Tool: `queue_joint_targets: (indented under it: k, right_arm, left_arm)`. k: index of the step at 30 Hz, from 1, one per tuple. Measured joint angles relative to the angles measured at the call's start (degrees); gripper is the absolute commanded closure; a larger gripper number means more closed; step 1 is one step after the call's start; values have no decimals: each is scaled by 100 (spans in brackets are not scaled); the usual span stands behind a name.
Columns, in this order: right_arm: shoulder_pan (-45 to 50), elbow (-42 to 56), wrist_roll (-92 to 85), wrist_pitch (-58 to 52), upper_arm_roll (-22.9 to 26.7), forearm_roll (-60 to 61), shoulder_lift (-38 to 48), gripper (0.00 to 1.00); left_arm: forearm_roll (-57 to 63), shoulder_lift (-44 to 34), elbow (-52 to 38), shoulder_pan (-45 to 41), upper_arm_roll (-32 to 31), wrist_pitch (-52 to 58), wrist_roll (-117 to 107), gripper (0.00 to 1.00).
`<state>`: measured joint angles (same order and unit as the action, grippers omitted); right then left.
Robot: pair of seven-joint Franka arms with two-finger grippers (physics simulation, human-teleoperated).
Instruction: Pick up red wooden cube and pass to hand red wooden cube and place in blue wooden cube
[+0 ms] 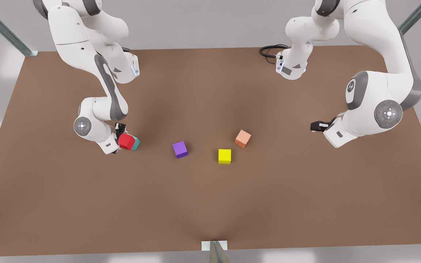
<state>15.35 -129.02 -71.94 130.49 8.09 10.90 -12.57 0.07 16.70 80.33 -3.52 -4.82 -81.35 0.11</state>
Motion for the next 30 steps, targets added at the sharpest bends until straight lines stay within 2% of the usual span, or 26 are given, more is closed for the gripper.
queue_joint_targets:
  k: [8, 13, 17, 20, 22, 24, 26, 27, 30]
  right_arm:
    - [63, 41, 101, -234, -20, 90, 103, 0]
    - [1, 489, 130, -616, 11, 118, 119, 0]
    - [-59, 1570, 210, -1348, 44, 125, 25, 0]
    - [-144, 2975, 559, -2336, 94, 131, -441, 0]
    - [-330, 3579, 995, -2948, 166, 112, -810, 0]
    - [-380, 4119, 1600, -3516, 442, -55, -1028, 0]
    - [-406, 5073, 2254, -4197, 591, -373, -1258, 0]
    - [-469, 5552, 2583, -4613, 566, -481, -1184, 0]
    - [-1317, 5844, 3463, -5524, -205, -796, -332, 0]
  left_arm:
    - [-1, 17, 1, 0, 0, -1, -46, 0]
    - [-1, 15, -3, 0, 0, 0, -67, 0]
    - [1, 15, -6, 0, 0, 1, -80, 0]
    - [0, 15, -5, 0, 0, -1, -89, 0]
    - [-1, 15, -3, 6, 0, -2, -94, 0]
    - [4, 15, -6, 9, 0, -4, -97, 0]
    - [12, 15, -6, 8, 0, -5, -100, 0]
    - [15, 15, -6, 4, -1, -5, -102, 0]
    - [25, 15, -7, 1, -2, -6, -105, 0]
